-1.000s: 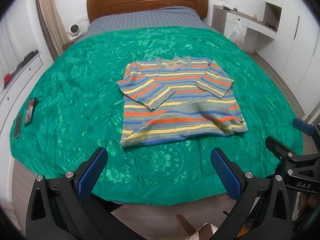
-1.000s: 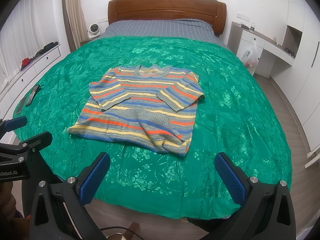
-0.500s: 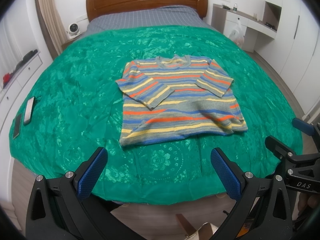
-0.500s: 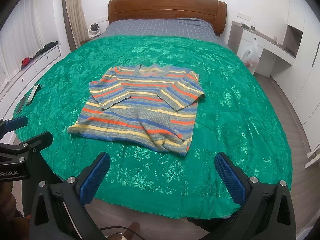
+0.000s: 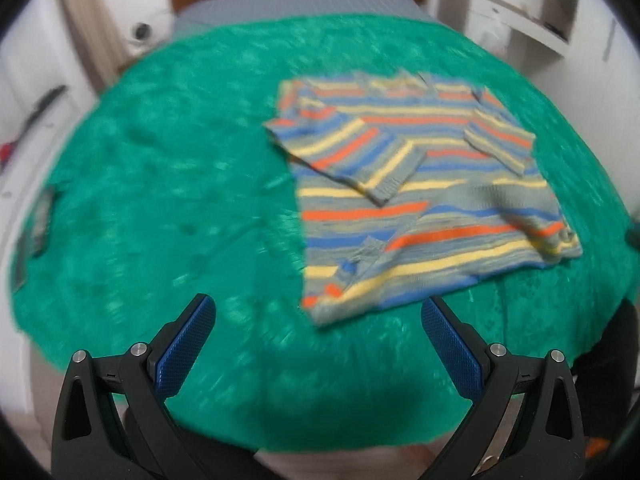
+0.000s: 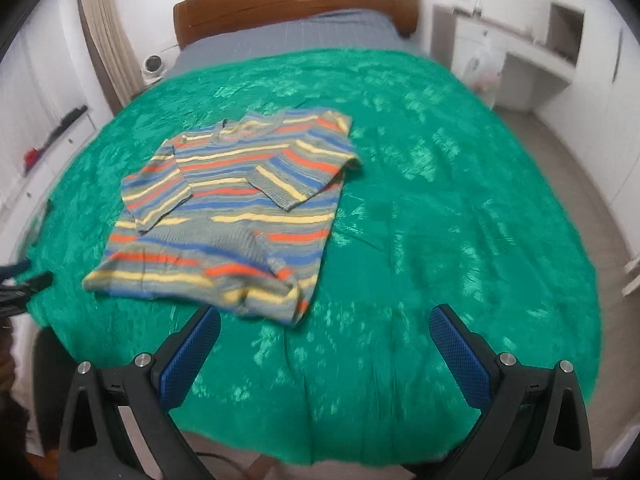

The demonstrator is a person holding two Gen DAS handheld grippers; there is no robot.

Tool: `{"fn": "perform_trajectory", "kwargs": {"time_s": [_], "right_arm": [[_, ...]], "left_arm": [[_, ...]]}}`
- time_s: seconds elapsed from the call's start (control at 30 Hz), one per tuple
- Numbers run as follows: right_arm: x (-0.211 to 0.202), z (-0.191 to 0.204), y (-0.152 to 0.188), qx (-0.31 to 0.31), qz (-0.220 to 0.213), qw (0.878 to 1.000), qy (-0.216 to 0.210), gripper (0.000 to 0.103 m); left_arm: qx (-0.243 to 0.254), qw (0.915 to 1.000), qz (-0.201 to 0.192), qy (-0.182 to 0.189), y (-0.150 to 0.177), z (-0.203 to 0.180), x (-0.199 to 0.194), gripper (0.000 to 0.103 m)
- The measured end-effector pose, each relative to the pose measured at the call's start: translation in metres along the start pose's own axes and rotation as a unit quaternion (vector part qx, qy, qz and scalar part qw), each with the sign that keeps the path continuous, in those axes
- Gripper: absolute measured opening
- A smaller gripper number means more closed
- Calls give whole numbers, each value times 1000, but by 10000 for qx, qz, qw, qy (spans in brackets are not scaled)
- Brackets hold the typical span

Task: Fold small clothes
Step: 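Reach both grippers to the sweater hem and close on it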

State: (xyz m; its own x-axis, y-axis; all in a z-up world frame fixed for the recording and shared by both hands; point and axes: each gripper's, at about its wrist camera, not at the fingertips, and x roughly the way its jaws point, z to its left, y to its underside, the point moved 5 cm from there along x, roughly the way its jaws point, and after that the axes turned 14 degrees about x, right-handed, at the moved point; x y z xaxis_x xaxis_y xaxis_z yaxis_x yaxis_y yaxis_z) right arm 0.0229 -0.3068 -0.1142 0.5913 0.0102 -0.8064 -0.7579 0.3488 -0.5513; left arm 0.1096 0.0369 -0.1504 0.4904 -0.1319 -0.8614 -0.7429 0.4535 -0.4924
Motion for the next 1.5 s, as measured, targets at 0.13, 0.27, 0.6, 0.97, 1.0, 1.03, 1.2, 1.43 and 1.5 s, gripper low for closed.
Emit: {"fn": "perform_trajectory", "kwargs": {"time_s": [0.13, 0.27, 0.6, 0.97, 1.0, 1.03, 1.2, 1.43, 1.5], "right_arm": [[45, 20, -26, -30, 556, 9923, -1108, 103], [99, 62, -34, -495, 1029, 9780, -1746, 103], [34, 74, 160, -3690, 3595, 8235, -2377, 77], [47, 20, 123, -580, 2320, 9575, -1612, 81], [48, 20, 118, -297, 2172, 9625, -1596, 81], [49, 21, 117, -192, 2075, 9656, -1557, 81], [39, 20, 99, 74, 1738, 9724, -1552, 83], [22, -6, 104, -57, 1798, 9750, -1306, 84], [22, -13, 108, -102, 1885, 9742, -1235, 84]], "left_arm": [[276, 9956, -101, 891, -26, -21, 55, 102], [1031, 9829, -186, 1512, -34, -61, 63, 96], [2881, 9257, 217, 2444, 108, -70, -46, 86], [611, 9907, -346, 1166, 10, -18, 11, 94], [673, 9920, -321, 1017, -2, -20, 21, 95], [757, 9938, -241, 777, -17, -23, 39, 95], [664, 9864, 219, 1488, -33, -22, 79, 92], [3867, 8727, 1094, 2772, 85, -77, 12, 78], [4163, 8631, 1348, 2522, 113, -59, 2, 78]]}}
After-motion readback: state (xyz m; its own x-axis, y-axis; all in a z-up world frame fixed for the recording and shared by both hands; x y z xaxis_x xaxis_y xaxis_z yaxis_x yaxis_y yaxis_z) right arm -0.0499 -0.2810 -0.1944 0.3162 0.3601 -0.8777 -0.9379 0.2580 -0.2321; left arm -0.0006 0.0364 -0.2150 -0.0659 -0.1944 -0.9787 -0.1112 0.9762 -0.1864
